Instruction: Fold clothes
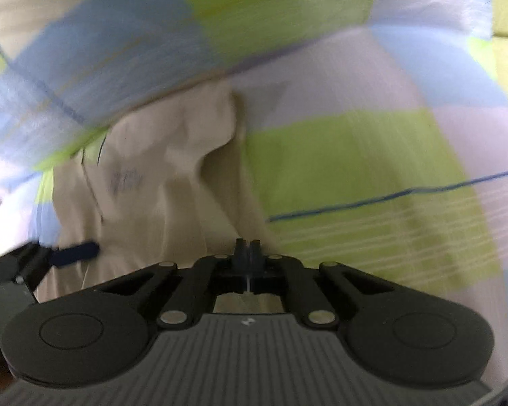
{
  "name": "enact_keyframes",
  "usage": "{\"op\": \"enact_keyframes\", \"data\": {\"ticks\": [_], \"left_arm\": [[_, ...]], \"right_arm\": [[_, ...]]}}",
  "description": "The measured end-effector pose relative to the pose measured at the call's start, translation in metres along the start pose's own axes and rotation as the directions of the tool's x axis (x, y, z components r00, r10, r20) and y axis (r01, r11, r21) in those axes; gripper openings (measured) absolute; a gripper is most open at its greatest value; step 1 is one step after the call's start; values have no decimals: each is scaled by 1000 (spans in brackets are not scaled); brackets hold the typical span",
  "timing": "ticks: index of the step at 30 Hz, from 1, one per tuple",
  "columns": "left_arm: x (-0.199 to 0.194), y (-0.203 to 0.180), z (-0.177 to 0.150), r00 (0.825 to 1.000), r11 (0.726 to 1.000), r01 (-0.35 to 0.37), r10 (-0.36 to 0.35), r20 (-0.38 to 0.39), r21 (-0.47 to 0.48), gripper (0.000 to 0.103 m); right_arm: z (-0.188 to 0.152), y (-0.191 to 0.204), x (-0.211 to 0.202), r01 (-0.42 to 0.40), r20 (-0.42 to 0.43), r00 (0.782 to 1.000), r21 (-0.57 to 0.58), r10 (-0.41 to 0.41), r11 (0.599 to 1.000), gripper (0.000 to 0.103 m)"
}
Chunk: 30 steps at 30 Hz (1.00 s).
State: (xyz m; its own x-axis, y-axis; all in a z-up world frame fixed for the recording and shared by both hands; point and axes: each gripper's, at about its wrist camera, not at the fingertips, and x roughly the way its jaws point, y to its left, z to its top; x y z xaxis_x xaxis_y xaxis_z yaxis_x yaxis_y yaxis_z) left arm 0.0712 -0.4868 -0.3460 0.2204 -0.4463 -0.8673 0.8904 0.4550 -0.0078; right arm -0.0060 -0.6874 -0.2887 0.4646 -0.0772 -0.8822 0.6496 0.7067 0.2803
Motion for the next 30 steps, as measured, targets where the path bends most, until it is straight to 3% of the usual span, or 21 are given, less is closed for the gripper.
{"op": "enact_keyframes", "data": {"ticks": [1, 3, 8, 9, 10, 11, 12, 15, 18, 22, 25, 30], "left_arm": [[0, 0, 0, 1000, 1000, -1, 1, -1, -2, 87], [0, -1, 2, 1000, 1000, -1, 1, -4, -8, 87], [1, 0, 1, 1000, 1000, 6, -6, -4, -6, 87], [1, 0, 3, 1000, 1000, 9, -9, -12, -9, 87], [0, 1, 5, 1000, 1000, 11, -11, -22, -10, 87], [0, 1, 7, 999, 1000, 13, -13, -30, -12, 87], [-3, 2, 11, 999, 999, 28, -29, -30, -24, 87], [-12, 6, 26, 997, 996, 72, -72, -5, -61, 87], [-16, 8, 39, 997, 996, 68, -66, 32, -66, 87], [-10, 16, 42, 999, 997, 38, -36, 28, -71, 87], [-8, 26, 43, 999, 997, 2, 1, 33, -78, 87], [-5, 54, 52, 998, 991, -31, 38, 56, -129, 87]], "right_arm": [[4, -5, -5, -4, 1, 1000, 5, 4, 1000, 0], [12, -12, -8, 64, 30, 998, -52, -63, 997, 0], [28, -42, -4, 80, 1, 997, -48, -80, 996, 1], [27, -43, -3, 76, -3, 997, -47, -76, 996, 5], [27, -46, -3, 46, -55, 997, -22, -47, 999, 18], [27, -47, -5, 52, -58, 997, -15, -53, 999, 25], [27, -48, -6, 57, -61, 996, -7, -58, 998, 26], [33, -42, -12, 18, -11, 1000, -37, -18, 999, 26], [48, -32, -1, -128, 14, 992, -42, 129, 991, 26], [66, -33, 28, -325, 1, 945, 124, 328, 937, 26], [74, -34, 45, -349, 5, 935, 193, 355, 917, 26], [97, -19, 63, -321, 41, 947, 34, 319, 947, 26]]}}
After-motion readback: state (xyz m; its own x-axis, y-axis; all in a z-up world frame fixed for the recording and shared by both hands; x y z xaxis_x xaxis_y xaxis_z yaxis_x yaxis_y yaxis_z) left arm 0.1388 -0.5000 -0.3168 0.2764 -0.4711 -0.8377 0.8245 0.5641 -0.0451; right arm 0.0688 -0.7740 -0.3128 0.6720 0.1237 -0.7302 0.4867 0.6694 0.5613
